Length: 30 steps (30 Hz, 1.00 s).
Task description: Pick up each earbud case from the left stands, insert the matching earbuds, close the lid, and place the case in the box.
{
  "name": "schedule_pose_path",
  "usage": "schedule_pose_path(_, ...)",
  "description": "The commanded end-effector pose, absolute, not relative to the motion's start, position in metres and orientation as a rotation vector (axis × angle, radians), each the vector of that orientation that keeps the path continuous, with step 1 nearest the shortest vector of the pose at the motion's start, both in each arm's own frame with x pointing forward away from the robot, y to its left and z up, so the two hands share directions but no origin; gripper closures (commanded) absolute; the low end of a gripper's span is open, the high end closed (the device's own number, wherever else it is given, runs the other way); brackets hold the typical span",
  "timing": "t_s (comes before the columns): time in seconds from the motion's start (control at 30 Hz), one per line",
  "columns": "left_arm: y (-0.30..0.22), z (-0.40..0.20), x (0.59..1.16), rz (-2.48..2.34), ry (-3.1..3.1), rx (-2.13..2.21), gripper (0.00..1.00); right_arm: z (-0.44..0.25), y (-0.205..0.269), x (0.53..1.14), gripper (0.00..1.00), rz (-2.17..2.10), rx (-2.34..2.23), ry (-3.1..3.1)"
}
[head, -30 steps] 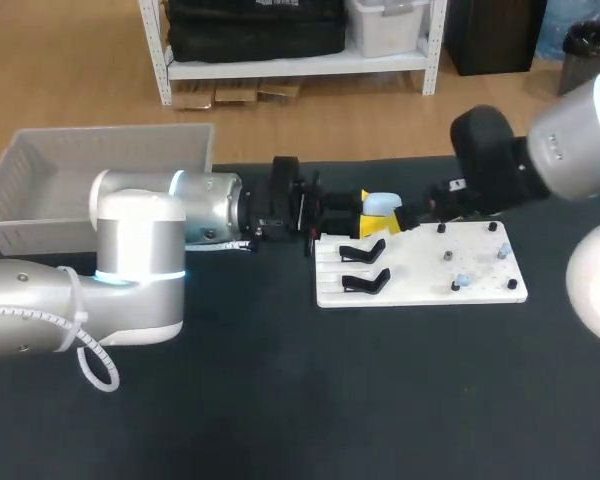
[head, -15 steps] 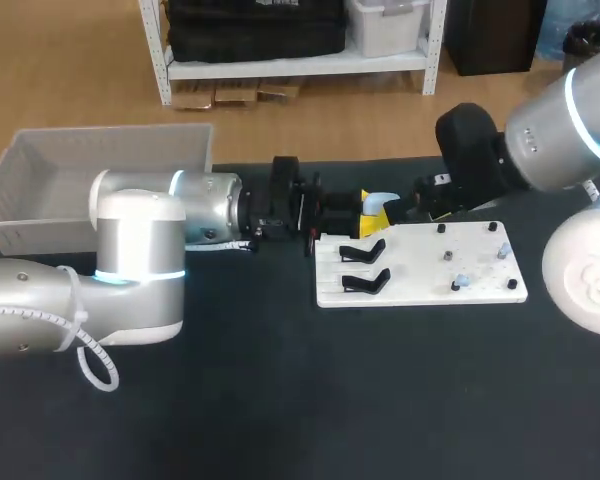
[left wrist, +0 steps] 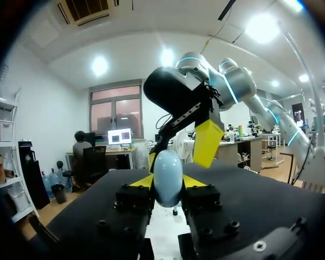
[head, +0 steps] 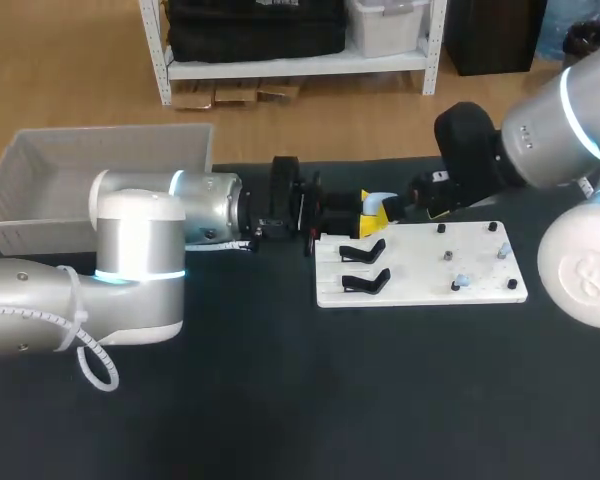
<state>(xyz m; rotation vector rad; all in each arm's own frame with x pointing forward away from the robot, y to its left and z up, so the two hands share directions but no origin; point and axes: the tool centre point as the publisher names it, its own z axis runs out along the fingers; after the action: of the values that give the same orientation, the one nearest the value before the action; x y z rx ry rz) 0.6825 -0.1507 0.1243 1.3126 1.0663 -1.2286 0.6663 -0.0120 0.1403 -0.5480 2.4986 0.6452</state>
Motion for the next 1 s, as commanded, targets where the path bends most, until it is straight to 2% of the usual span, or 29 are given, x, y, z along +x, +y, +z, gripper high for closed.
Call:
schedule_pose_path(0.03, -0.151, 0.123, 0.682, -1.225, 1.063, 1.309, 1.0, 0.14, -0.011, 0.668, 0.0, 0.633, -0.54, 2.504)
schedule_pose_path(1.0, -0.151, 0.123, 0.682, -1.225, 1.063, 1.309, 1.0, 0.151, -0.014, 0.683, 0.0, 0.604, -0.5, 2.475)
